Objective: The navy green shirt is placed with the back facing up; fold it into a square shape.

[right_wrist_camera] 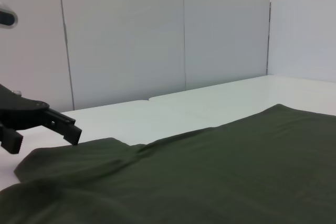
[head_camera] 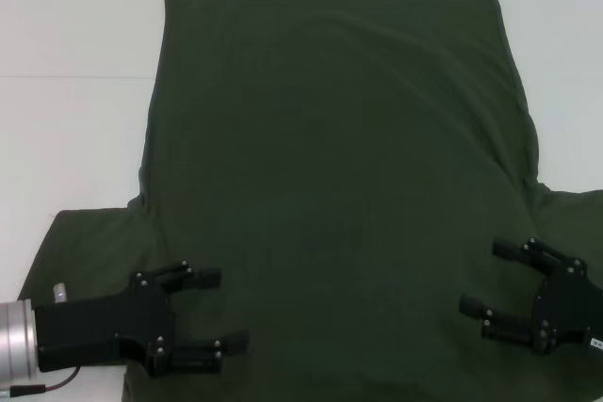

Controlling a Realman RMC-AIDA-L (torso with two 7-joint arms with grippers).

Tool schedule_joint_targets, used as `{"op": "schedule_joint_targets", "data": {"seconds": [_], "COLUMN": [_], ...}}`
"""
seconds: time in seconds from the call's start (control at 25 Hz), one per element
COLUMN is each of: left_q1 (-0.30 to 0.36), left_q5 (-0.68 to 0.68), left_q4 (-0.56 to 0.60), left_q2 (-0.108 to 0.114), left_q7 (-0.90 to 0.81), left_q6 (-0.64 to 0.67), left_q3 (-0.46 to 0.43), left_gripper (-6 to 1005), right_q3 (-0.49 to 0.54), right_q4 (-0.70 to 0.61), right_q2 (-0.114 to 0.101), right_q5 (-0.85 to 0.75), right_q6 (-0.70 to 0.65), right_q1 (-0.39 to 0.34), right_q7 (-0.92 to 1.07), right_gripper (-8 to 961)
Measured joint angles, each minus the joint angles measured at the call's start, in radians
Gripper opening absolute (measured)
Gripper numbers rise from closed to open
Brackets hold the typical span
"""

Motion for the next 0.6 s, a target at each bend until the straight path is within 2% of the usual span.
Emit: {"op": "schedule_joint_targets", "data": {"seconds": [0.48, 0.6], "left_q1": [-0.005, -0.008], "left_q5": [-0.003, -0.025], "left_q4": [0.001, 0.010], "left_q2": [0.001, 0.008], "left_q7": [-0.016, -0.141], "left_q6": [0.002, -0.002], "left_q3": [-0.010, -0.046], "left_gripper": [950, 949], "right_q3": [-0.006, -0.006], "right_q4": [0.003, 0.003], "right_q2": [0.000, 0.001], "right_q5": [0.002, 0.003], "right_q6": [-0.001, -0.001], "right_q1": [0.000, 0.000], "right_q7": [0.000, 0.000], "right_gripper": [932, 932]}}
